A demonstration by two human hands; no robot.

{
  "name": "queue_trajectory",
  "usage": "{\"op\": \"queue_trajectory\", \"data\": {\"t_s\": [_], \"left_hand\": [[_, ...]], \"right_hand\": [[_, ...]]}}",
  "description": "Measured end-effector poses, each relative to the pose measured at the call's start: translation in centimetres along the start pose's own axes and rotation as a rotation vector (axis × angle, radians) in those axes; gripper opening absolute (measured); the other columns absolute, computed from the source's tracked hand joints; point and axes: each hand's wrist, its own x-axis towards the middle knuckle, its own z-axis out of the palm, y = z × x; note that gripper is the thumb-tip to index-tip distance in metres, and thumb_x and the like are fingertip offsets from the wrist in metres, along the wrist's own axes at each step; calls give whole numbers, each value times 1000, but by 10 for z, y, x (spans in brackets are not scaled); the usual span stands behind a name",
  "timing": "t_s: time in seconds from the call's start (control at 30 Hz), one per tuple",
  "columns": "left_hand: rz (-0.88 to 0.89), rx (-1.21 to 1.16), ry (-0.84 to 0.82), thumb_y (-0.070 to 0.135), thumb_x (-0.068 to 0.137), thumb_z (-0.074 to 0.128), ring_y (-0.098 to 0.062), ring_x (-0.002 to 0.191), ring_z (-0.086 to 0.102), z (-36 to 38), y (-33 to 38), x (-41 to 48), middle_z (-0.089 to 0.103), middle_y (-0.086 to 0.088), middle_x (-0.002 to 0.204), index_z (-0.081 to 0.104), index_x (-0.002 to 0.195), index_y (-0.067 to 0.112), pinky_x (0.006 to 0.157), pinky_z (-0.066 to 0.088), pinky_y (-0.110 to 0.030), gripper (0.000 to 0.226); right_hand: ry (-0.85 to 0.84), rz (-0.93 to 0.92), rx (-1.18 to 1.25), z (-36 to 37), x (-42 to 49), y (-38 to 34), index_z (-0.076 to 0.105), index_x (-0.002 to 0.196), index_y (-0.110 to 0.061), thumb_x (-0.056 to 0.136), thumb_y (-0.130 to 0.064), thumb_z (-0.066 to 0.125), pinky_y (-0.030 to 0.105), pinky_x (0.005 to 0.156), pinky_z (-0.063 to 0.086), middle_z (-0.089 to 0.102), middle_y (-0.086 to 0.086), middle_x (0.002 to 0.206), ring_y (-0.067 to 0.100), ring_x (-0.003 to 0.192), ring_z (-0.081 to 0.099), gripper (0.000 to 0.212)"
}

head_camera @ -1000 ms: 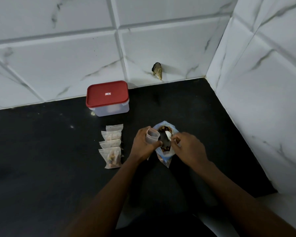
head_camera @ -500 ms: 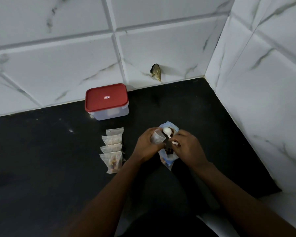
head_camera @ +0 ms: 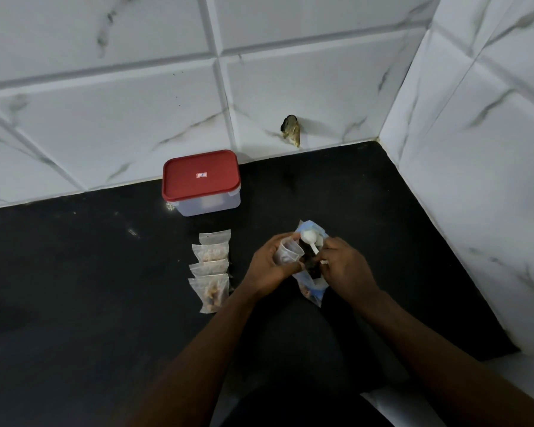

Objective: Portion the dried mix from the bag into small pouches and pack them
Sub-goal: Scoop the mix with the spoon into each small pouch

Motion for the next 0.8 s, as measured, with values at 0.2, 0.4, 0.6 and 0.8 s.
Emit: {"op": "queue_trajectory", "data": {"t_s": [0.2,0.4,0.6,0.8], "left_hand": [[-42,-85,41,12,88,76,-6,121,64,0,-8,1,66,9,133,60,136,33,102,55,-35,55],[-46,-87,-2,11,90,73,-9,122,64,-3,-9,3,66,6,135,60,139,30,103,54,-37,54],[-56,-55,-17,5,88,70,-8,122,64,-13,-11,6,67,7,133,60,139,29,105,53,-38,57],[-81,-61,46,10,86,75,-9,121,65,-17,-20,5,66,7,132,59,137,34,105,54,-47,59]], "right_hand": [[-68,70,2,-15,9,3,77,95,-18,85,-10,73,22,84,50,64,-4,102,7,94,59,13],[11,86,-37,-1,19,4,76,93,-13,85,-11,73,27,70,54,65,3,95,12,83,61,8],[-81,105,-75,19,18,8,72,99,-13,94,-19,64,29,78,51,64,1,101,13,90,59,11],[-140,131,-108,-13,25,5,76,99,-20,85,-17,73,27,85,53,66,-3,102,9,95,61,14]]}}
